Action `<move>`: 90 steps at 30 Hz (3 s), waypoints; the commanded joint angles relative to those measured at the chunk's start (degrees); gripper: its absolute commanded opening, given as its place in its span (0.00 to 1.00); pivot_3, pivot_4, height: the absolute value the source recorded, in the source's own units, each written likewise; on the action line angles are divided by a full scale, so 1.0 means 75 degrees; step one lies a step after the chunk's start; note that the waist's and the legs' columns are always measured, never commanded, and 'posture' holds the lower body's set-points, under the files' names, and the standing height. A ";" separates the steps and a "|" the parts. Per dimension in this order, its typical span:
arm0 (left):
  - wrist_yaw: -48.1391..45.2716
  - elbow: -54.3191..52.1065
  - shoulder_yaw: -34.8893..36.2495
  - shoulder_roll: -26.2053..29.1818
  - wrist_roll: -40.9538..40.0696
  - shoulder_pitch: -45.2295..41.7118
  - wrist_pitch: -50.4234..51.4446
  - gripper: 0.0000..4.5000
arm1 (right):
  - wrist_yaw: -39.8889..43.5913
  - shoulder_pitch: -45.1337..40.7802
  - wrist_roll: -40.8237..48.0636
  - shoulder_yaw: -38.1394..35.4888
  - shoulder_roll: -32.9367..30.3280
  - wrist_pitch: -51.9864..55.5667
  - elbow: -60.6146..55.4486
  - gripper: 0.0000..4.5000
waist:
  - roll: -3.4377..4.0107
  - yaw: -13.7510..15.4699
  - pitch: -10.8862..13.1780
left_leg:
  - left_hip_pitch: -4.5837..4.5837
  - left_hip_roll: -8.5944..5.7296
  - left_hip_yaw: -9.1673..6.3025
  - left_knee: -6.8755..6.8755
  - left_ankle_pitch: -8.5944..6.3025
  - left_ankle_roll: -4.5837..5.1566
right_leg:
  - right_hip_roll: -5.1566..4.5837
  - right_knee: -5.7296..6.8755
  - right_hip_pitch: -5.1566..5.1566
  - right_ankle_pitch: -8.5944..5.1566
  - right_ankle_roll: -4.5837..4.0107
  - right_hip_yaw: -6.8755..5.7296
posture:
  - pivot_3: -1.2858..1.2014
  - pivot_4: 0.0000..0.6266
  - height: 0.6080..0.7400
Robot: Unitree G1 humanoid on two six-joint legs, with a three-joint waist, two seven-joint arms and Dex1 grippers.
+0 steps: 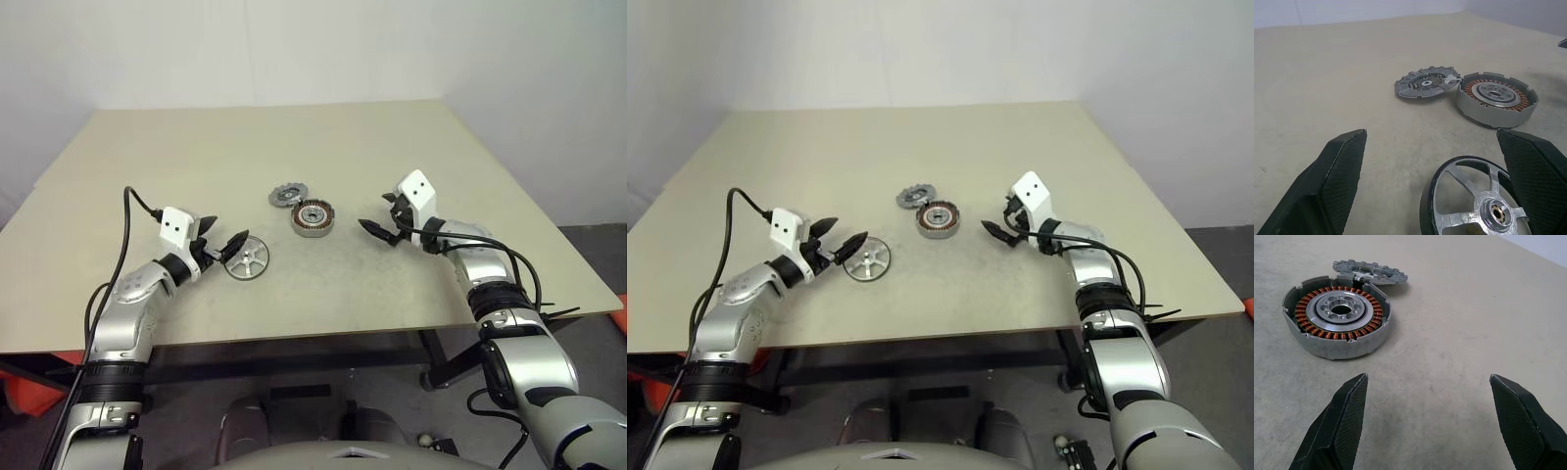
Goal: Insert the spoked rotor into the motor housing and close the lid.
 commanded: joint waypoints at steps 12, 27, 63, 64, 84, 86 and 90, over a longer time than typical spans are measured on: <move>-0.0006 -0.0191 0.0064 0.0054 -0.0014 -0.0167 -0.0074 1.00 | 0.0047 -0.0221 -0.0013 0.0027 -0.0075 -0.0188 -0.0192 0.99 | 0.0000 0.0000 0.0000 | 0.0000 0.0000 0.0000 0.0000 0.0000 0.0000 | 0.0000 0.0001 0.0000 0.0000 0.0000 0.0000 | 0.52 0.00 1.00; 0.0022 -0.0198 0.0098 0.0051 -0.0021 -0.0144 -0.0093 1.00 | 0.1120 -0.0535 0.1761 -0.0735 0.0421 0.1456 -0.1309 0.99 | 0.0003 -0.0009 0.0001 | 0.0000 0.0001 -0.0001 0.0001 0.0000 0.0000 | 0.0001 0.0003 0.0000 0.0000 0.0000 0.0000 | 0.52 0.00 1.00; 0.0288 -0.0211 -0.0052 -0.0372 0.0003 -0.0079 -0.0142 1.00 | 0.1074 -0.4182 -0.3157 0.2954 0.1252 -0.2325 0.3624 0.99 | 0.0008 -0.0025 0.0009 | -0.0087 0.0010 -0.0102 0.0094 -0.0003 0.0007 | -0.0004 0.0044 -0.0008 -0.0009 -0.0020 -0.0087 | 0.52 0.00 1.00; 0.0295 -0.0257 -0.0054 -0.0368 0.0001 -0.0041 -0.0132 1.00 | 0.0968 -0.4163 -0.3214 0.2965 0.1260 -0.2239 0.3685 0.99 | 0.0009 -0.0026 0.0009 | -0.0087 0.0010 -0.0102 0.0093 -0.0003 0.0006 | -0.0004 0.0044 -0.0008 -0.0009 -0.0020 -0.0088 | 0.52 0.00 1.00; 0.0343 -0.0371 -0.0097 -0.0343 0.0029 -0.0005 -0.0073 1.00 | 0.0247 -0.3878 -0.3320 0.2590 0.1381 -0.1660 0.3877 0.44 | 0.0020 -0.0029 0.0016 | -0.0087 0.0012 -0.0102 0.0096 -0.0003 0.0006 | -0.0004 0.0051 -0.0010 -0.0009 -0.0020 -0.0089 | 0.52 0.00 1.00; 0.0339 -0.0369 -0.0094 -0.0335 0.0030 -0.0001 -0.0073 1.00 | 0.0286 -0.3836 -0.3315 0.2581 0.1389 -0.1698 0.3863 0.44 | 0.0022 -0.0029 0.0017 | -0.0087 0.0012 -0.0102 0.0097 -0.0002 0.0005 | -0.0004 0.0051 -0.0010 -0.0009 -0.0020 -0.0089 | 0.52 0.00 1.00; 0.0326 -0.0349 -0.0092 -0.0317 0.0036 -0.0009 -0.0074 1.00 | 0.0360 -0.3807 -0.3301 0.2554 0.1395 -0.1732 0.3857 0.44 | 0.0022 -0.0028 0.0017 | -0.0088 0.0012 -0.0102 0.0097 -0.0003 0.0006 | -0.0004 0.0051 -0.0010 -0.0009 -0.0020 -0.0089 | 0.52 0.00 1.00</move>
